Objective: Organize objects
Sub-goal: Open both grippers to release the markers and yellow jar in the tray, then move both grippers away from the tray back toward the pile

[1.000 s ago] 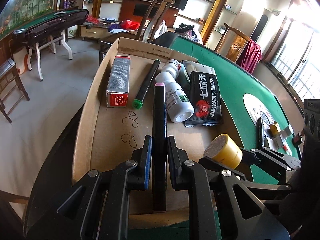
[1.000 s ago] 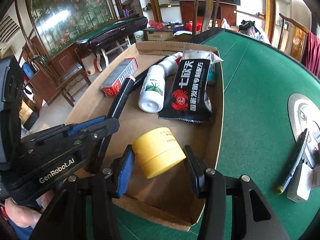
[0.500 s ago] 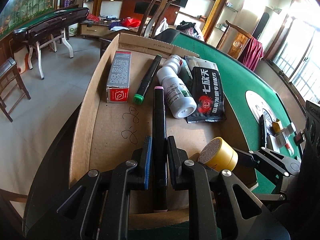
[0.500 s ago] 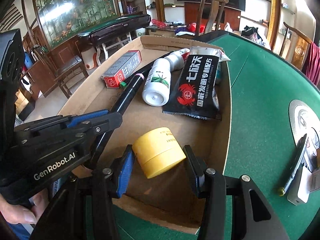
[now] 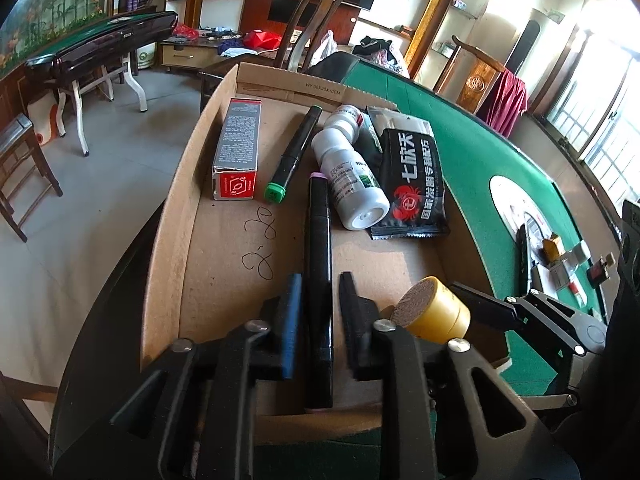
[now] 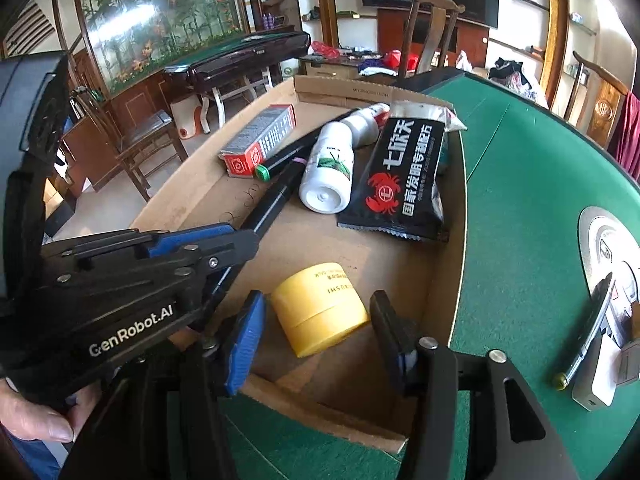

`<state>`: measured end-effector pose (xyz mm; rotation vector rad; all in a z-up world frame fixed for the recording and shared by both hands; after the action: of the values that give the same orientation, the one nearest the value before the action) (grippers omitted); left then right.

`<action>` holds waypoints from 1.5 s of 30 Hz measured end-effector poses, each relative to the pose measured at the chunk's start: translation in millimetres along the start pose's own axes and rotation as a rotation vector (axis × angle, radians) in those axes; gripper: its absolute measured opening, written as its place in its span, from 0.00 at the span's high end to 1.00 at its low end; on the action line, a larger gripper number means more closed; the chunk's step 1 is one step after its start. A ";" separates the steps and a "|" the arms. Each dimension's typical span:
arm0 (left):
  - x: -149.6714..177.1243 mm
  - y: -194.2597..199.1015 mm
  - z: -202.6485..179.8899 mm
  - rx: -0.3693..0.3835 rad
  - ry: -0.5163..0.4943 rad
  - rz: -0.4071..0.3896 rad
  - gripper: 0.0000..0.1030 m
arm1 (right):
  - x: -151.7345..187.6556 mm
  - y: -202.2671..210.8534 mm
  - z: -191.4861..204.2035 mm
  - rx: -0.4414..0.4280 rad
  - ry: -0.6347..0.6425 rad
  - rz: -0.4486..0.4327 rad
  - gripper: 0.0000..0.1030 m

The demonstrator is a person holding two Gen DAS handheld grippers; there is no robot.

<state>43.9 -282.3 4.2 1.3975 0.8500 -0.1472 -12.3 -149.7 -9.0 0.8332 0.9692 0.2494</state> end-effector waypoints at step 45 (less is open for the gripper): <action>7.2 29.5 -210.9 0.218 -0.373 0.055 0.57 | 87.3 254.4 -208.5 0.066 -0.516 -0.571 0.29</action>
<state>-26.1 -83.7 36.8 1.5321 0.4953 -0.4548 -89.2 174.7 58.9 0.6026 0.6892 -0.4726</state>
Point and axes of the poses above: each gripper's, at about its wrist camera, not at the fingertips, and y roughly against the way its jaws point, z to its left, x to its underside, the point moved 3 cm from there along -y, roughly the way its jaws point, and after that the axes turned 15 degrees about -x, right-handed, at the moved point
